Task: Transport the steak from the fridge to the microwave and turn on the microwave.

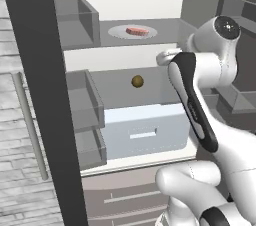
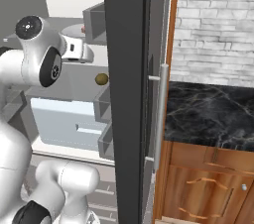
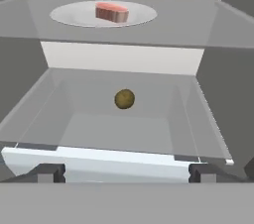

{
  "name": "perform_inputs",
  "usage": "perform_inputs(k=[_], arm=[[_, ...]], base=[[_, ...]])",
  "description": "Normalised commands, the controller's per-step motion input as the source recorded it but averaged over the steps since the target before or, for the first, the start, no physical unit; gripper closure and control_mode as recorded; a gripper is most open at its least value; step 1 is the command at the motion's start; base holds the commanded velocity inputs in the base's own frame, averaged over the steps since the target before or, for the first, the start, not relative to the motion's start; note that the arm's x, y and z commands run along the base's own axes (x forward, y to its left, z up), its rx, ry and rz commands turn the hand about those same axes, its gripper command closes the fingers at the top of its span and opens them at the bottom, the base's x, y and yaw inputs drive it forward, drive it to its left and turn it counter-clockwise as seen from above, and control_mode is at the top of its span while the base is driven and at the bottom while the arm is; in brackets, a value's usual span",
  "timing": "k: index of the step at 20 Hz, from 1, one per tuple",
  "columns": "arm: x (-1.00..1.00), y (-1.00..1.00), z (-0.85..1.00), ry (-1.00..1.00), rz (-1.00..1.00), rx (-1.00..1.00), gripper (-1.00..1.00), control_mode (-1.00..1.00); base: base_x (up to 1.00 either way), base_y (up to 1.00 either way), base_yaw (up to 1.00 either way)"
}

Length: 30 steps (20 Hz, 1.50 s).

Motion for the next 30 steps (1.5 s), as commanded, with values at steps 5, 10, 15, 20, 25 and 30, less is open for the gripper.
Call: perform_inputs(k=[5, 10, 15, 20, 25, 30], arm=[[0.0, 0.07, 0.49, 0.0, 0.0, 0.0, -1.0, -1.0], [0.0, 0.01, 0.46, 0.0, 0.0, 0.0, -1.0, -1.0], [0.14, 0.03, 0.35, 0.0, 0.0, 0.03, -1.0, -1.0], [0.21, 0.0, 0.2, 0.0, 0.05, 0.08, -1.0, -1.0], [0.33, 0.1, 0.06, 0.07, 0.05, 0.02, -1.0, -1.0], [0.38, 0.07, 0.0, 0.05, 0.01, 0.0, -1.0, -1.0]], base=[[0.0, 0.0, 0.0], [0.0, 0.0, 0.0], [0.0, 0.0, 0.0], [0.0, 0.0, 0.0], [0.0, 0.0, 0.0], [0.0, 0.0, 0.0]])
